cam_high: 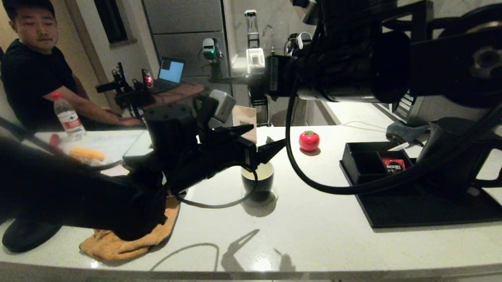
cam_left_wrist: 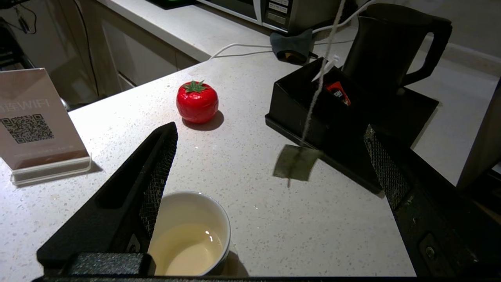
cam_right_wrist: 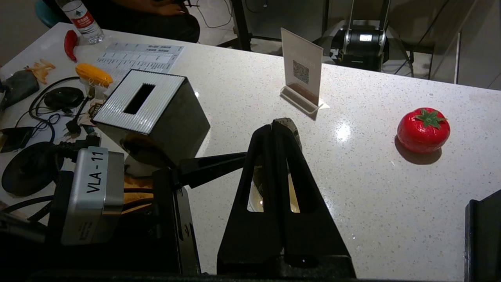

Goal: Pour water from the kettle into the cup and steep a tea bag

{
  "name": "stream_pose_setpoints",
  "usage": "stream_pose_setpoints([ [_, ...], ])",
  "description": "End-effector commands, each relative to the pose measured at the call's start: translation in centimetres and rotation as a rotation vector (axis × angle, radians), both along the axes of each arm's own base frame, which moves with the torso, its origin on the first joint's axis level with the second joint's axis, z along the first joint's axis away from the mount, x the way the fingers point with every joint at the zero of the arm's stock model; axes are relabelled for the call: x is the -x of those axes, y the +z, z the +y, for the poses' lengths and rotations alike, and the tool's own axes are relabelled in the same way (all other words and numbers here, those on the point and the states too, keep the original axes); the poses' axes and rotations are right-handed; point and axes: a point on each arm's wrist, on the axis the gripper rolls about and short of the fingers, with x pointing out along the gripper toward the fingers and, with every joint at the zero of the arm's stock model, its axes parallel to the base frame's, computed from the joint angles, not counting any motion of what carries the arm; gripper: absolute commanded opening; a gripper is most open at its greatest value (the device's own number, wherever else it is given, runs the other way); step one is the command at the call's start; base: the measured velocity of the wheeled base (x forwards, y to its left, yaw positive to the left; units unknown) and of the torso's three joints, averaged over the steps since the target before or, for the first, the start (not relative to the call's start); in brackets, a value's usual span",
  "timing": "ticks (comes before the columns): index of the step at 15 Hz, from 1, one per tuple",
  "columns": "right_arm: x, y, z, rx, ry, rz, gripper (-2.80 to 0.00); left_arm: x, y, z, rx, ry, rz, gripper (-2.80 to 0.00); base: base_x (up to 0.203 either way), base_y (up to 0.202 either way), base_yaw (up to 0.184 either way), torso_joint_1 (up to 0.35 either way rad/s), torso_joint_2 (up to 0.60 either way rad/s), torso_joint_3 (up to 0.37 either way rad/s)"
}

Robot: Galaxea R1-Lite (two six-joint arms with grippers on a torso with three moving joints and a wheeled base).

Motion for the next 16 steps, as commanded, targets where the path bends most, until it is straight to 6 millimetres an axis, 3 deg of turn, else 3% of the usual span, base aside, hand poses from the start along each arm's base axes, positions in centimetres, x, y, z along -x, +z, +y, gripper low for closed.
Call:
stream_pose_setpoints([
  [1, 0.03, -0.01, -0.02, 0.001, -0.002, 0.002, -2.8, -0.04, -0.03, -0.02, 0.002, -0.001, -0.002, 0.0, 0.0, 0.0, 0.0, 0.0, 0.0, 0.0],
  [16, 0.18, -0.47, -0.18, 0.013, -0.002, 0.013, -2.8, -0.33, -0.31, -0.16, 0.016, 0.02, -0.018, 0.0, 0.0, 0.0, 0.0, 0.0, 0.0, 0.0],
])
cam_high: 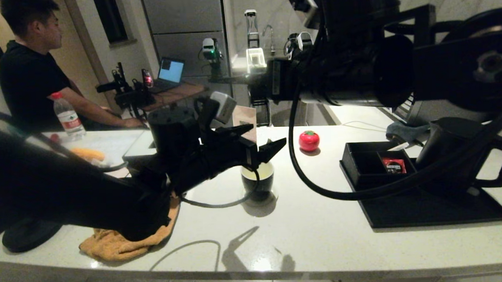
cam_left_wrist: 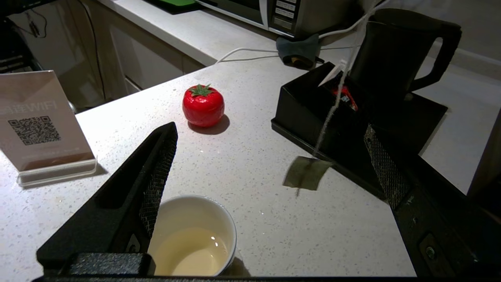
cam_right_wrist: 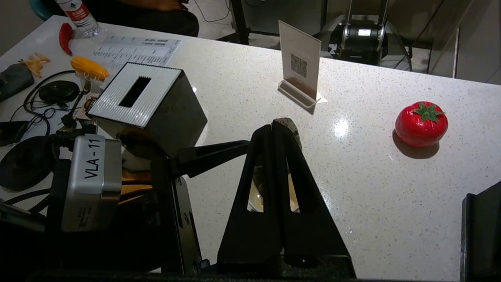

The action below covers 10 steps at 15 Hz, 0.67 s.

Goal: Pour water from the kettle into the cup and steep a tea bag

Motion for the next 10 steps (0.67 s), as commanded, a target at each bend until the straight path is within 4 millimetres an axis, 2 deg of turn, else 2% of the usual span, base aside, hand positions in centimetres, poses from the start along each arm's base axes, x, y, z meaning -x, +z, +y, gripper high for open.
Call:
stream_pose_setpoints([
  [1, 0.03, -0.06, 0.03, 0.001, -0.001, 0.002, -2.8, 0.06, 0.19, 0.04, 0.005, -0.002, -0.008, 0.0, 0.0, 0.0, 0.0, 0.0, 0.0, 0.0],
  [3, 0.03, -0.06, 0.03, 0.001, -0.001, 0.002, -2.8, 0.08, 0.15, 0.05, 0.004, -0.002, -0.007, 0.0, 0.0, 0.0, 0.0, 0.0, 0.0, 0.0],
  [4, 0.06, 0.0, -0.01, 0.0, -0.001, 0.001, -2.8, 0.05, 0.11, 0.04, 0.005, -0.002, -0.006, -2.8, 0.0, 0.0, 0.0, 0.0, 0.0, 0.0],
  [10, 0.06, 0.0, -0.01, 0.0, -0.001, 0.001, -2.8, 0.05, 0.2, -0.09, 0.006, -0.004, -0.012, -2.8, 0.0, 0.0, 0.0, 0.0, 0.0, 0.0],
])
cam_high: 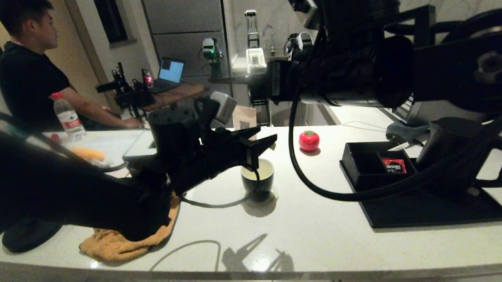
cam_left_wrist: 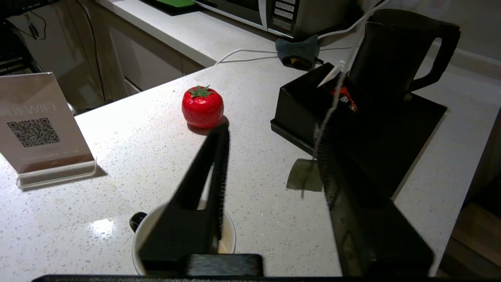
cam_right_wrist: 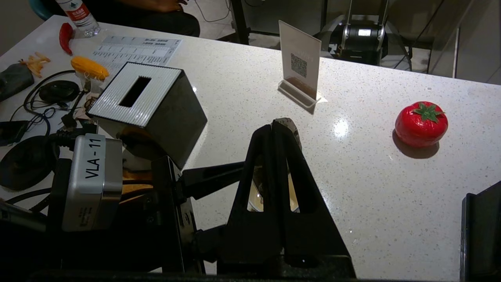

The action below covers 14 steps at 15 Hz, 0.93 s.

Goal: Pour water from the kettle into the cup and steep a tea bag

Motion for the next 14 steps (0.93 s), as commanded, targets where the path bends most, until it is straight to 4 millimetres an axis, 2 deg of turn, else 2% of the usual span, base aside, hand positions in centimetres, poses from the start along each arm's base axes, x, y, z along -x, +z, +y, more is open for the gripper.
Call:
stream_pose_setpoints([
  [1, 0.02, -0.03, -0.01, 0.0, -0.002, 0.001, -2.8, 0.06, 0.25, -0.05, 0.011, -0.003, -0.015, -2.8, 0.0, 0.0, 0.0, 0.0, 0.0, 0.0],
  [9, 0.02, 0.01, -0.01, -0.001, -0.002, 0.0, -2.8, 0.06, 0.42, 0.04, 0.017, 0.004, -0.021, -2.8, 0.0, 0.0, 0.0, 0.0, 0.0, 0.0],
  [14, 0.25, -0.75, -0.26, 0.005, -0.009, 0.03, -2.8, 0.0, 0.48, 0.18, 0.018, 0.017, -0.022, -2.8, 0.0, 0.0, 0.0, 0.0, 0.0, 0.0],
])
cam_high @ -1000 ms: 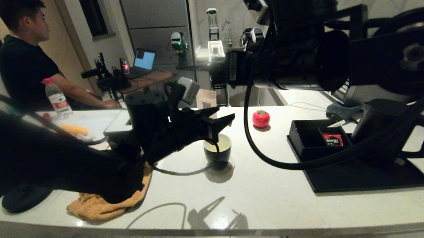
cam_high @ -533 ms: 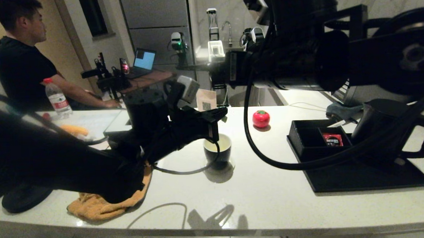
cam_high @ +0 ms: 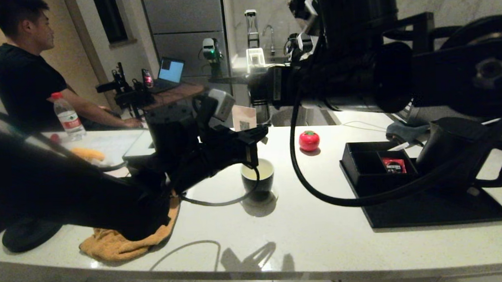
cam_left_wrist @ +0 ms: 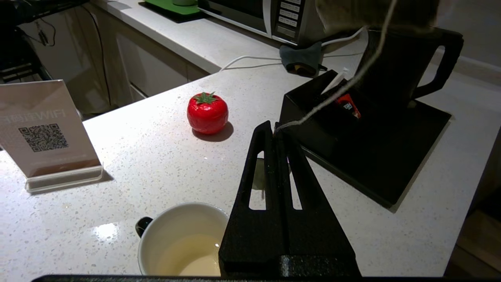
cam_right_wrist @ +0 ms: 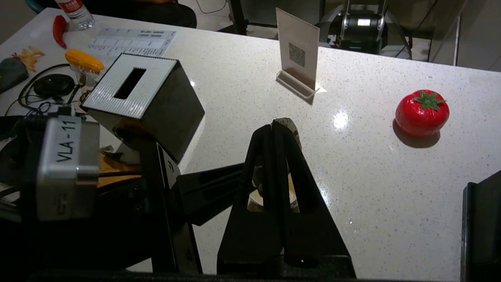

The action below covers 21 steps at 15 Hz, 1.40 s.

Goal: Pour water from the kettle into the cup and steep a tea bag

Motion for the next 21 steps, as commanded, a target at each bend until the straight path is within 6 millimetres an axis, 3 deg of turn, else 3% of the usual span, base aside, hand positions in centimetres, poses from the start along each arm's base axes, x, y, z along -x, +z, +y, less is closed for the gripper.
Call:
stream_pose_setpoints([
  [1, 0.3, -0.4, -0.3, 0.006, -0.005, 0.018, -2.8, 0.0, 0.2, 0.1, 0.005, 0.001, -0.007, -2.8, 0.0, 0.0, 0.0, 0.0, 0.0, 0.0],
  [11, 1.4, -3.9, -1.5, 0.034, -0.008, 0.053, -2.8, -0.4, 0.1, -0.1, 0.008, 0.001, -0.009, -2.8, 0.0, 0.0, 0.0, 0.0, 0.0, 0.0],
  [21, 1.7, -6.2, -1.8, 0.067, -0.008, 0.089, -2.8, -0.5, 0.3, -0.6, 0.028, -0.009, -0.004, -2.8, 0.0, 0.0, 0.0, 0.0, 0.0, 0.0],
])
